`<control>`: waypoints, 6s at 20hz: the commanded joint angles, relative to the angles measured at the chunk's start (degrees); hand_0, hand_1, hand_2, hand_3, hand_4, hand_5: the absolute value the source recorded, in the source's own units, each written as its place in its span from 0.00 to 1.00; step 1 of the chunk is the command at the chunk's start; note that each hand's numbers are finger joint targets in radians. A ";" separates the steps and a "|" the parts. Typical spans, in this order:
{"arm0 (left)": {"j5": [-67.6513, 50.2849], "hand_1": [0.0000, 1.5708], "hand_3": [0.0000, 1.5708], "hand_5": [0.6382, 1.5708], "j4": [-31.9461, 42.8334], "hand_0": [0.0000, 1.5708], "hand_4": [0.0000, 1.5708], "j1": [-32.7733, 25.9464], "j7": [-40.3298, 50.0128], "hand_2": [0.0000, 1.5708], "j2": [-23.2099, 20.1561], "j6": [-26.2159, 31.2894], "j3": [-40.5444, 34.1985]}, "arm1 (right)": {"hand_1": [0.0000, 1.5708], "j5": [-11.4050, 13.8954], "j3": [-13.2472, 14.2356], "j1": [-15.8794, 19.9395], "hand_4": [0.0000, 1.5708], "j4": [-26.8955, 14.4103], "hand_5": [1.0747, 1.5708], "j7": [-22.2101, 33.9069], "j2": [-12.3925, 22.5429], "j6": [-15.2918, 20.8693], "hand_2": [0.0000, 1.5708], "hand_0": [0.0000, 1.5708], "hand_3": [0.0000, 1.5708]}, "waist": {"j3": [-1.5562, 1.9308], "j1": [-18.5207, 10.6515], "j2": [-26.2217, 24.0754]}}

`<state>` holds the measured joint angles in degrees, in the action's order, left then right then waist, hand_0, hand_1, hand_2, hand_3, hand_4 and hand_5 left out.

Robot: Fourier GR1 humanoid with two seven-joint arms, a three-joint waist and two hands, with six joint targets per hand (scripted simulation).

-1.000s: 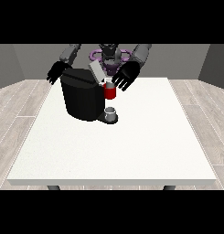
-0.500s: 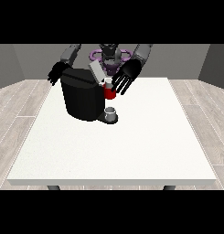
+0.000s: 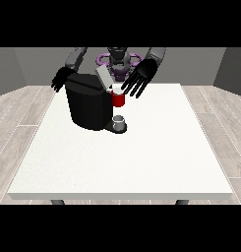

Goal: Insert the coffee pod into the coffee machine and close the lid

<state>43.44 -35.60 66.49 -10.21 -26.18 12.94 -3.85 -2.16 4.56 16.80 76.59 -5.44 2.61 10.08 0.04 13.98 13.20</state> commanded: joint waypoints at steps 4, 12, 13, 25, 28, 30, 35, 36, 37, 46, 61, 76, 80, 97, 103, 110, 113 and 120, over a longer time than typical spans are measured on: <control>0.95 0.00 0.00 1.00 -0.47 0.00 0.00 -1.71 1.87 0.00 1.64 -2.18 -0.31 | 0.00 -0.06 -0.66 -0.44 0.23 0.78 1.00 2.35 -0.41 0.38 0.00 0.00 0.00 | -0.04 0.04 -2.58; -10.96 0.00 0.00 1.00 -2.10 0.00 0.00 -10.16 1.39 0.00 10.04 -0.37 -8.46 | 0.00 -2.51 3.19 -8.08 0.28 -3.57 1.00 -0.39 0.62 -0.59 0.00 0.00 0.00 | -0.06 -7.96 -13.69; -14.13 0.00 0.00 1.00 -2.73 0.00 0.05 -9.58 0.68 0.00 12.68 -1.37 -10.92 | 0.00 -1.48 2.33 -8.15 0.27 -3.64 1.00 -1.09 -0.65 0.75 0.00 0.00 0.00 | -0.09 -8.27 -14.34; -26.59 0.00 0.00 1.00 -3.31 0.00 0.14 -28.08 -1.79 0.00 19.94 2.58 -17.95 | 0.00 -1.53 0.71 -13.46 0.22 2.60 1.00 3.61 4.83 -5.12 0.00 0.00 0.00 | -0.08 -14.80 -28.07; -27.58 0.00 0.00 1.00 -4.38 0.00 0.00 -30.52 -0.77 0.00 20.52 2.04 -18.27 | 0.00 -1.73 -1.16 -12.29 0.16 6.01 1.00 7.16 4.82 -6.22 0.00 0.00 0.00 | -0.07 -15.44 -30.90; -28.63 0.00 0.00 1.00 -5.12 0.00 0.00 -31.32 -2.22 0.00 21.25 3.05 -18.07 | 0.00 -2.92 0.39 -6.88 0.00 7.58 1.00 9.38 7.65 -7.56 0.00 0.00 0.00 | -0.07 -16.21 -28.35; -31.09 0.00 0.00 1.00 -9.17 0.00 0.04 -36.93 -2.96 0.00 25.30 3.71 -16.70 | 0.00 -2.74 -0.45 -6.41 0.00 8.36 1.00 8.86 7.45 -8.69 0.00 0.00 0.00 | -0.04 -19.60 -28.59; -31.90 0.00 0.00 1.00 -9.28 0.00 0.09 -38.77 -6.74 0.00 21.69 9.04 -16.89 | 0.00 -3.18 0.11 -5.50 0.00 7.35 1.00 7.69 7.71 -9.25 0.00 0.00 0.00 | -0.05 -21.20 -26.17; -32.21 0.00 0.00 1.00 -10.80 0.00 0.09 -36.52 -2.89 0.00 23.60 5.32 -16.87 | 0.00 -0.81 -2.88 -4.51 0.00 8.03 1.00 9.20 5.90 -7.80 0.00 0.00 0.00 | -0.04 -20.57 -26.06; -36.38 0.00 0.00 1.00 -24.53 0.00 0.07 -44.90 -0.33 0.00 25.74 4.60 -12.84 | 0.00 -0.39 -3.44 -1.13 0.00 7.51 1.00 7.87 6.64 -12.00 0.00 0.00 0.00 | -0.04 -20.40 -22.09; -42.17 0.00 0.00 1.00 -40.60 0.00 0.00 -44.99 10.21 0.00 24.26 1.71 -7.84 | 0.00 -0.84 2.90 10.57 0.00 -8.47 1.00 1.45 7.82 -12.02 0.00 0.00 0.00 | -0.01 -25.24 -11.63; -45.19 0.00 0.00 1.00 -42.48 0.00 0.00 -51.40 7.43 0.00 20.23 -0.27 -8.57 | 0.00 2.19 -1.31 16.40 0.00 -12.45 1.00 4.63 4.94 -13.83 0.00 0.00 0.00 | -0.05 -19.20 -11.36; -44.67 0.00 0.00 1.00 -45.28 0.00 0.00 -53.05 7.02 0.00 21.23 0.21 -6.06 | 0.00 2.41 1.40 20.61 0.00 -16.56 1.00 2.86 7.61 -13.96 0.00 0.00 0.00 | -0.04 -22.48 -9.58; -47.08 0.00 0.00 1.00 -41.36 0.00 0.09 -48.35 7.14 0.00 18.19 -0.93 -8.02 | 0.00 6.75 -1.96 28.60 0.09 -18.88 1.00 3.09 4.72 -13.03 0.00 0.00 0.00 | -0.05 -21.90 -7.85; -44.87 0.00 0.00 1.00 -40.37 0.00 0.10 -49.44 4.06 0.00 20.10 -3.54 -6.09 | 0.00 9.43 -3.60 31.80 0.09 -19.62 1.00 5.96 3.43 -12.12 0.00 0.00 0.00 | -0.06 -21.83 -8.53; -43.09 0.00 0.00 1.00 -43.40 0.00 0.13 -52.16 0.57 0.00 21.08 -3.98 -3.39 | 0.00 9.92 -3.53 29.65 0.08 -20.65 1.00 0.82 2.02 -12.43 0.00 0.00 0.00 | -0.05 -22.00 -9.42; -45.87 0.00 0.00 1.00 -41.97 0.00 0.09 -53.49 -1.05 0.00 19.33 -0.49 -4.98 | 0.00 8.99 -3.98 29.68 0.04 -18.37 1.00 -0.02 1.33 -14.18 0.00 0.00 0.00 | -0.05 -21.50 -10.78; -44.59 0.00 0.00 1.00 -39.13 0.00 0.12 -56.31 0.02 0.00 22.73 -4.07 -3.88 | 0.00 -1.41 -12.85 13.81 0.18 -11.90 1.00 -4.56 -2.55 -12.05 0.00 0.00 0.00 | -0.03 -17.54 -18.14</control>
<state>-2.03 -76.60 12.26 -9.74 -4.45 9.98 -8.16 2.51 -3.72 38.00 61.29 -8.73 1.00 -3.88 0.00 -4.88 -1.18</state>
